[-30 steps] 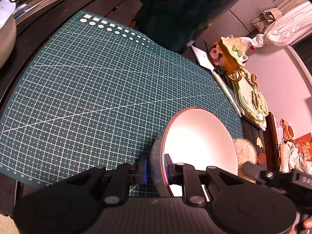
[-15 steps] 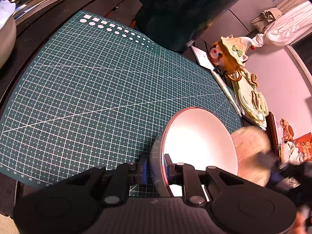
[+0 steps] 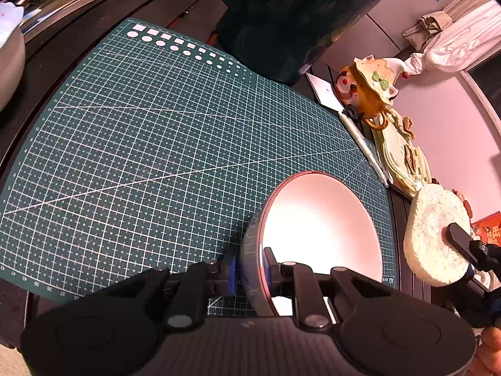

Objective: Clean bowl
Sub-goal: 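Rub the cream sponge along the white bowl's outer wall with the right gripper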

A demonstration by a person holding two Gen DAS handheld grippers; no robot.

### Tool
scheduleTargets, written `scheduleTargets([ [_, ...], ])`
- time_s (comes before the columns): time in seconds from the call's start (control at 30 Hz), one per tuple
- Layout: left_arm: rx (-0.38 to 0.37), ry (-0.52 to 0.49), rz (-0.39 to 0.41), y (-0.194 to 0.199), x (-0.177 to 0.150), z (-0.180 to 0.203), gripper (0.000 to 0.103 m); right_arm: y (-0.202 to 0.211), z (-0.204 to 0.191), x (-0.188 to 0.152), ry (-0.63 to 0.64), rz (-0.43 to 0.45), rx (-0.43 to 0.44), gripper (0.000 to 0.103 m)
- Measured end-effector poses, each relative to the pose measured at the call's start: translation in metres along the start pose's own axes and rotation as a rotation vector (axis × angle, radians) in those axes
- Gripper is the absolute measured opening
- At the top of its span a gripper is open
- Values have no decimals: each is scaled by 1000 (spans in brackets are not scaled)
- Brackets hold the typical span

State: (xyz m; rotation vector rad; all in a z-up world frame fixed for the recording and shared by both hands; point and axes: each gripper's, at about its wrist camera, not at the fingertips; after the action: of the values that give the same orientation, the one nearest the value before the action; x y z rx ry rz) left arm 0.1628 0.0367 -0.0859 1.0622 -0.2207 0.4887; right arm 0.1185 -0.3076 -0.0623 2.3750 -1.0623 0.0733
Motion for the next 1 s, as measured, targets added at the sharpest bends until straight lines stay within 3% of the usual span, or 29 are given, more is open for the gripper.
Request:
scheduleTargets([
  [0.2, 0, 2, 0, 1, 1, 1, 16, -16, -4, -8, 131, -73, -124, 13],
  [0.27, 0, 1, 0, 1, 1, 1, 16, -23, -8, -13, 228, -94, -196, 13],
  [0.43, 2, -2, 0, 0, 1, 1, 16, -31, -13, -22, 365, -103, -285, 15],
  [0.57, 4, -10, 0, 0, 1, 2, 16, -35, -14, -24, 384, -86, -291, 20],
  [0.63, 5, -13, 1, 0, 1, 2, 16, -37, -14, -25, 390, -73, -292, 29],
  [1.0, 7, -19, 4, 1, 0, 4, 16, -46, -17, -32, 421, -5, -299, 30],
])
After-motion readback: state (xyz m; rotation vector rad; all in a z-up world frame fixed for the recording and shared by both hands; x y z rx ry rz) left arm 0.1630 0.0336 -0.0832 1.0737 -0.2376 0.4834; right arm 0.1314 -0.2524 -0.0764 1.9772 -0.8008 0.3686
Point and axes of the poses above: each gripper's, at about its wrist camera, not at the fingertips, and y roughly against the way its jaws point, z to its right, x to its top, and after that the axes turned 7 degrees about z, right-handed
